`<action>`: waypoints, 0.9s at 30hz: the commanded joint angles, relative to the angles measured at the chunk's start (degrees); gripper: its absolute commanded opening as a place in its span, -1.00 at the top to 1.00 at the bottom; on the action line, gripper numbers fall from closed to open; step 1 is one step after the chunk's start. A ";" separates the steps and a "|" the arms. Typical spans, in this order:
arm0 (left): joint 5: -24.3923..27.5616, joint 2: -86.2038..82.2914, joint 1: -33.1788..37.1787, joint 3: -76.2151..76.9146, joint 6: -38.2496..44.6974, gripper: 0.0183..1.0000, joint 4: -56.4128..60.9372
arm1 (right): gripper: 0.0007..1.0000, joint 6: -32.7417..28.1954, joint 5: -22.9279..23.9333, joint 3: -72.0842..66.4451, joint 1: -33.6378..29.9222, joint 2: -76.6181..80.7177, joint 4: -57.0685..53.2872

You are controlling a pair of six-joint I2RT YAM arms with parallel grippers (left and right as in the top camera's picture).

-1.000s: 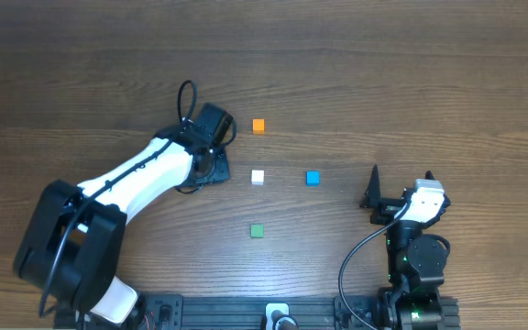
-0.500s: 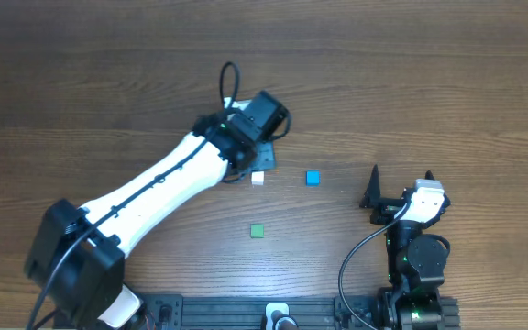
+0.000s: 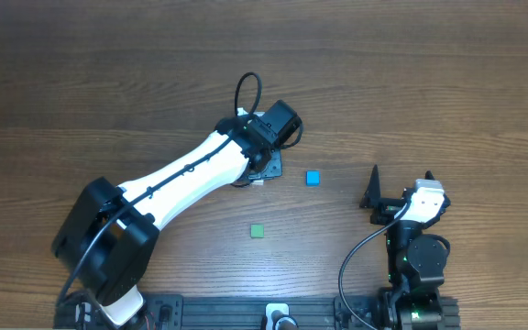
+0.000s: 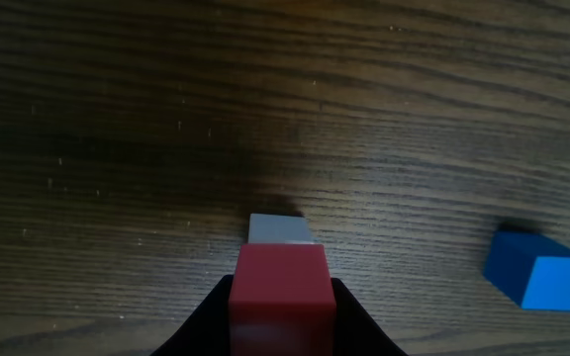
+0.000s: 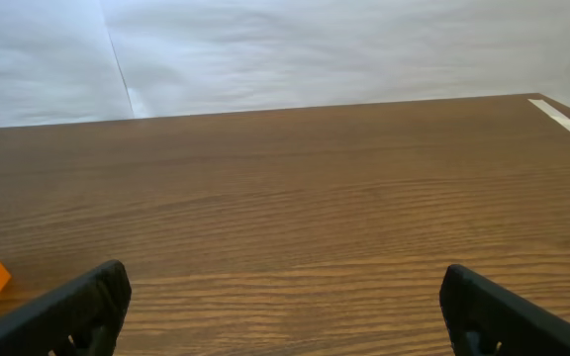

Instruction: Stack Cubes

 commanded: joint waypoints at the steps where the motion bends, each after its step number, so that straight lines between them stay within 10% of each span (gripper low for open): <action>1: -0.63 1.79 0.09 0.55 -0.59 0.72 0.20 | -0.98 0.15 -0.44 -0.39 -0.42 -0.35 -0.09; 27: 0.63 3.65 -0.94 0.55 -0.61 0.72 1.01 | -0.98 0.15 -0.44 -0.39 -0.42 -0.35 -0.09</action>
